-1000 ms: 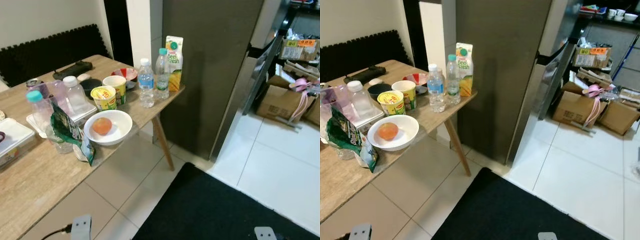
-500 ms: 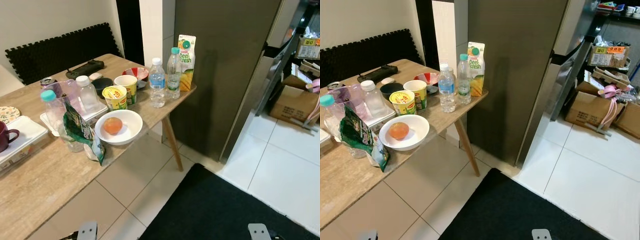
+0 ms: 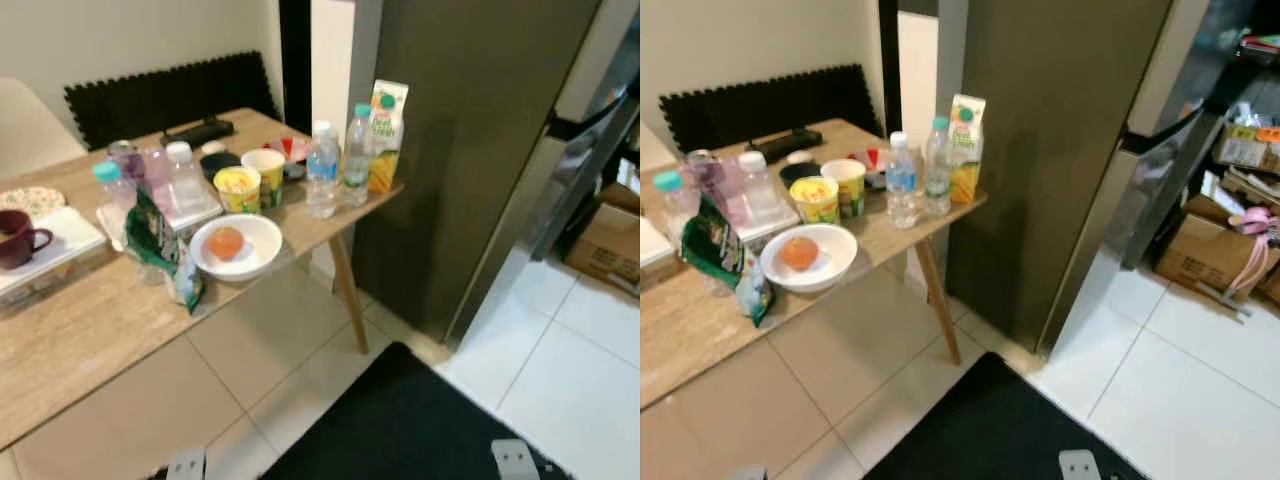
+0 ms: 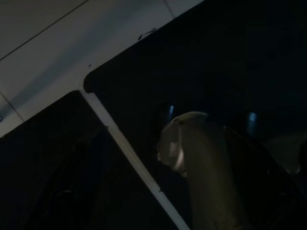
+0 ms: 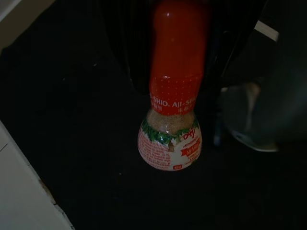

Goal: Restocking fridge

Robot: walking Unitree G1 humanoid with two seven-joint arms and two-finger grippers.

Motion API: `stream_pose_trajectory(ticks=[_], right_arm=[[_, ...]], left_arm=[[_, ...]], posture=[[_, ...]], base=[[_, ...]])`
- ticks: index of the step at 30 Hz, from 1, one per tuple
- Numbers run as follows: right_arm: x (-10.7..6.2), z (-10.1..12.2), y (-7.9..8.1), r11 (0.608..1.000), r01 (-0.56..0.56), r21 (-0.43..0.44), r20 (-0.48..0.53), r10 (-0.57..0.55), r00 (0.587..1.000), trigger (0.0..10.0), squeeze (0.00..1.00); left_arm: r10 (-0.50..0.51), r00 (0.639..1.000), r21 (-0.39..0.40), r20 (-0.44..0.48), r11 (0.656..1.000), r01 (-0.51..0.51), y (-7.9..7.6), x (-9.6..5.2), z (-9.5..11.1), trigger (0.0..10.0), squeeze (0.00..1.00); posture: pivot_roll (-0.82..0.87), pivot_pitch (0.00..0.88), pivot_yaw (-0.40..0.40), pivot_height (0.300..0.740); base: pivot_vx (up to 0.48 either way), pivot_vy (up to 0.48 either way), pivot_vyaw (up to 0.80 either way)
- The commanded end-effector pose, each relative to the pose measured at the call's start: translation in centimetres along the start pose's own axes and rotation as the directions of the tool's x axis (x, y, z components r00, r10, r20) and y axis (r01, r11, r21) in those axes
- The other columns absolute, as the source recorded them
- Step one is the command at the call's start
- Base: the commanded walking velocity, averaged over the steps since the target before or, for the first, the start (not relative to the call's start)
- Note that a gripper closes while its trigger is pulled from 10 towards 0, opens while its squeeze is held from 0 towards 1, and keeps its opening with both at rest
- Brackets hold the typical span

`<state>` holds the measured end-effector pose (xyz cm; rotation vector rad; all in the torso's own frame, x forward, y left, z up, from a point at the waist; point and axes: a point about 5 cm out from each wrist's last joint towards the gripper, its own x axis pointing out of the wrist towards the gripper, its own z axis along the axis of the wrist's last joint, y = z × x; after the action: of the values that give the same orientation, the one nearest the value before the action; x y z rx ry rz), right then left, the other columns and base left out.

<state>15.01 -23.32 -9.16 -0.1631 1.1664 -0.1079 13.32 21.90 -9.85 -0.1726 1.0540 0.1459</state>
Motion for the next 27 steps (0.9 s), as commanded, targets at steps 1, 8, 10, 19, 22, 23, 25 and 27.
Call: stream_pose_trajectory(ticks=[1, 8, 10, 19, 22, 23, 25, 27], right_arm=[[-0.02, 0.04, -0.39, 1.0, 0.013, -0.005, 0.001, -0.013, 1.0, 10.0, 0.0], [-0.03, -0.29, -0.37, 1.0, 0.012, -0.011, -0.007, -0.012, 1.0, 10.0, 0.0], [-0.03, -0.32, -0.38, 1.0, 0.012, -0.011, -0.008, -0.012, 1.0, 10.0, 0.0], [-0.05, -0.45, -0.47, 1.0, 0.01, -0.028, -0.01, -0.01, 1.0, 10.0, 0.0], [-0.05, -0.47, -0.49, 0.999, 0.008, -0.033, -0.009, -0.009, 1.0, 10.0, 0.0], [-0.05, -0.48, -0.5, 0.999, 0.008, -0.034, -0.009, -0.008, 1.0, 10.0, 0.0], [-0.06, -0.48, -0.51, 0.999, 0.006, -0.041, -0.009, -0.007, 1.0, 10.0, 0.0], [-0.06, -0.49, -0.5, 0.999, 0.005, -0.044, -0.009, -0.006, 1.0, 10.0, 0.0]], left_arm=[[-0.017, 1.0, 0.007, -0.004, 1.0, 0.017, -0.48, 0.1, 0.06, 10.0, 0.0], [-0.023, 1.0, 0.008, -0.007, 1.0, 0.023, -0.62, 0.11, -0.03, 10.0, 0.0], [-0.024, 1.0, 0.008, -0.009, 1.0, 0.024, -0.64, 0.11, -0.08, 10.0, 0.0], [-0.03, 0.999, 0.015, -0.013, 0.999, 0.03, -0.76, 0.12, -0.13, 10.0, 0.0], [-0.032, 0.999, 0.019, -0.012, 0.999, 0.032, -0.79, 0.13, -0.09, 10.0, 0.0], [-0.032, 0.999, 0.021, -0.012, 0.999, 0.032, -0.8, 0.14, -0.07, 10.0, 0.0], [-0.033, 0.999, 0.023, -0.012, 0.999, 0.034, -0.83, 0.15, -0.03, 10.0, 0.0], [-0.034, 0.999, 0.023, -0.012, 0.999, 0.035, -0.86, 0.16, 0.0, 10.0, 0.0]], posture=[[-0.06, 0.0, 0.002, 0.74], [-0.06, 0.0, 0.003, 0.74], [-0.06, 0.0, 0.003, 0.74], [-0.06, 0.0, 0.001, 0.74], [-0.07, 0.0, 0.002, 0.74], [-0.07, 0.0, 0.002, 0.74], [-0.07, 0.0, 0.002, 0.74], [-0.07, 0.0, 0.002, 0.74]], base=[[0.0, -0.472, 0.0], [0.0, -0.472, 0.0], [0.0, -0.472, 0.0], [0.0, -0.472, 0.0], [0.0, -0.472, 0.0], [0.0, -0.472, 0.0], [0.0, -0.472, 0.0], [0.0, -0.472, 0.0]])
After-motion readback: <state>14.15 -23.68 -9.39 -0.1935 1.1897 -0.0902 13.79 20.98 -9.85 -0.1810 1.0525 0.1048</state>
